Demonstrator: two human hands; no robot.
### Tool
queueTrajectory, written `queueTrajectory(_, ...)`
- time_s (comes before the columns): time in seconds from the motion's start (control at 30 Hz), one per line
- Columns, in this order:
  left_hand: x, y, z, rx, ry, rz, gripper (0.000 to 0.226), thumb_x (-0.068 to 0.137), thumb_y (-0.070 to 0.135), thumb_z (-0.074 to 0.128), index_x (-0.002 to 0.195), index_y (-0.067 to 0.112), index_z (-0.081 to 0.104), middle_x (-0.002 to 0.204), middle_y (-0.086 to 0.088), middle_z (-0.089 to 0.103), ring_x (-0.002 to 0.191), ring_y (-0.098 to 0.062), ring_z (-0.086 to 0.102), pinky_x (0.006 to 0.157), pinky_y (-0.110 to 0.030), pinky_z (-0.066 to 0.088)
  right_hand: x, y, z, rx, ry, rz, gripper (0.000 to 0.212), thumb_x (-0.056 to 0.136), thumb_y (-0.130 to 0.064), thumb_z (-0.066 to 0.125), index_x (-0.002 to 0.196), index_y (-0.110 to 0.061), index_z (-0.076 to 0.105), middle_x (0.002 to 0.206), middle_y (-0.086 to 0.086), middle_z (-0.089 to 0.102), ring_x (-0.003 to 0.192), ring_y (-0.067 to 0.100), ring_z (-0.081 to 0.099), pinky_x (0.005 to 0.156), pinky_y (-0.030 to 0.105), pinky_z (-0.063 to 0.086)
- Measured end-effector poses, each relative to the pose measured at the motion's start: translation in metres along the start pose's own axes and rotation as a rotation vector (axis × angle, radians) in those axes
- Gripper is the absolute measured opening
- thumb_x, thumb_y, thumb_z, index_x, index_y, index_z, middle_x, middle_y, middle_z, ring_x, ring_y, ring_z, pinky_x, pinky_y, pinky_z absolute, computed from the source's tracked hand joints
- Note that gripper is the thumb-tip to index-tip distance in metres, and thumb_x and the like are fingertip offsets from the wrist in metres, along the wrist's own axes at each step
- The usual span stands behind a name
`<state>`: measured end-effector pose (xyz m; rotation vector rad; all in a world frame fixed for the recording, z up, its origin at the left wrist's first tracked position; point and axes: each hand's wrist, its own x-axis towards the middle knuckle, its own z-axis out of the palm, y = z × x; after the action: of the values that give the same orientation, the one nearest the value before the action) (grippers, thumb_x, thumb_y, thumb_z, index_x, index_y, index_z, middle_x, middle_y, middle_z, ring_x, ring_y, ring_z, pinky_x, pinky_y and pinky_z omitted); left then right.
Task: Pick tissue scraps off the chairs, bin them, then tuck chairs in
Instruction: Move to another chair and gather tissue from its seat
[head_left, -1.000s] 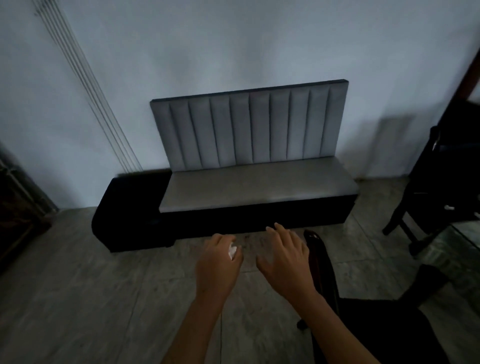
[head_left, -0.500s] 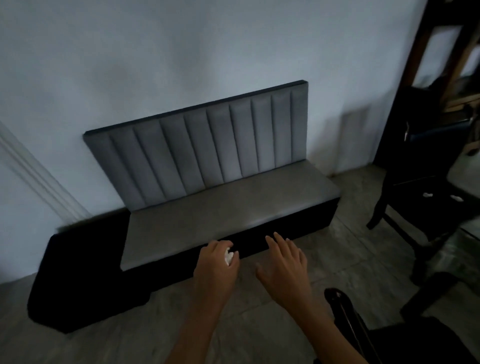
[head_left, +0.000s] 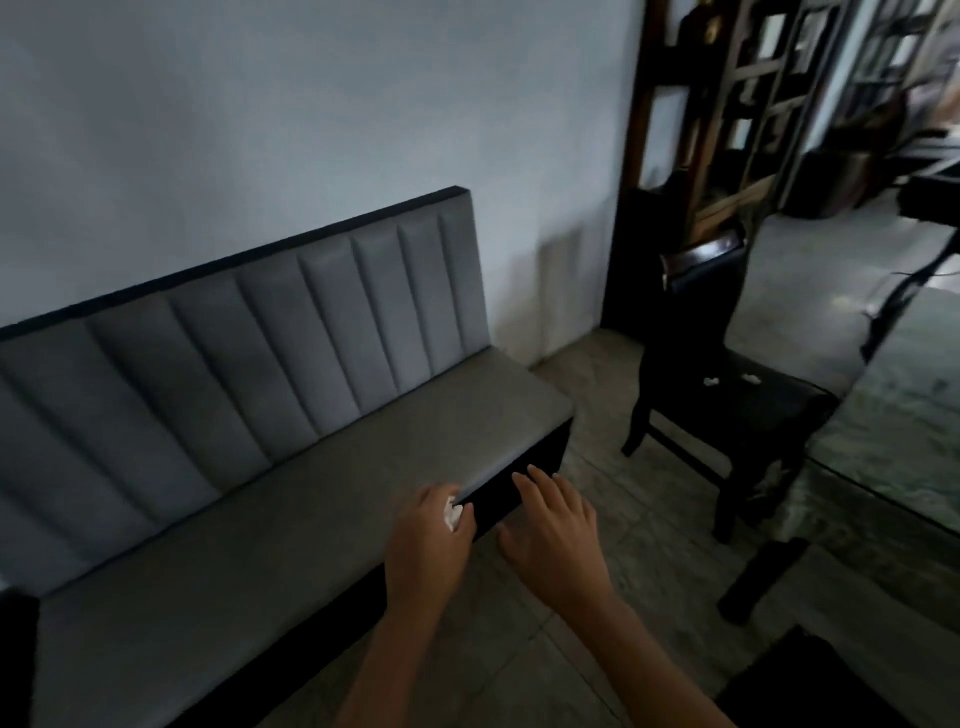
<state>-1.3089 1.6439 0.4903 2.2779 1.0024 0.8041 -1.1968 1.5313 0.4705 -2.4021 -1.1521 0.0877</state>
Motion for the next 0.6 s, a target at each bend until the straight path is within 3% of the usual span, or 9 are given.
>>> queueTrajectory(0.17, 0.082, -0.007, 0.041, -0.029, -0.096, 0.105, 0.025, 0.082, 0.017, 0.075, 0.107, 0.012, 0.072, 0.102, -0.006, 0.069, 0.089, -0.024, 0.064, 0.074, -0.029, 0.046, 0.065, 0.016, 0.002, -0.057, 0.059, 0.133, 0.069, 0.086, -0.058, 0.044, 0.148, -0.026, 0.036, 0.156, 0.000, 0.034, 0.143, 0.029, 0.027, 0.113, 0.048, 0.027)
queueTrajectory(0.27, 0.127, -0.004, 0.064, -0.068, -0.166, 0.133, 0.025, 0.083, 0.017, 0.072, 0.108, 0.012, 0.072, 0.105, -0.007, 0.069, 0.093, -0.027, 0.064, 0.076, -0.034, 0.050, 0.098, 0.028, -0.002, -0.090, 0.076, 0.211, 0.067, 0.086, -0.057, 0.046, 0.146, -0.028, 0.035, 0.155, 0.000, 0.033, 0.142, 0.028, 0.026, 0.114, 0.047, 0.026)
queueTrajectory(0.37, 0.163, 0.010, 0.088, -0.084, -0.241, 0.180, 0.027, 0.084, 0.018, 0.071, 0.111, 0.012, 0.071, 0.107, -0.010, 0.068, 0.096, -0.030, 0.063, 0.080, -0.039, 0.052, 0.123, 0.045, -0.009, -0.103, 0.110, 0.297, 0.065, 0.084, -0.055, 0.050, 0.143, -0.027, 0.040, 0.153, 0.004, 0.036, 0.140, 0.030, 0.029, 0.112, 0.048, 0.025)
queueTrajectory(0.6, 0.224, 0.056, 0.162, -0.125, -0.383, 0.353, 0.025, 0.086, 0.020, 0.070, 0.110, 0.014, 0.071, 0.109, -0.007, 0.067, 0.101, -0.027, 0.061, 0.080, -0.034, 0.047, 0.168, 0.106, -0.022, -0.122, 0.233, 0.485, 0.065, 0.078, -0.057, 0.049, 0.136, -0.027, 0.046, 0.145, 0.006, 0.046, 0.131, 0.033, 0.042, 0.103, 0.051, 0.036)
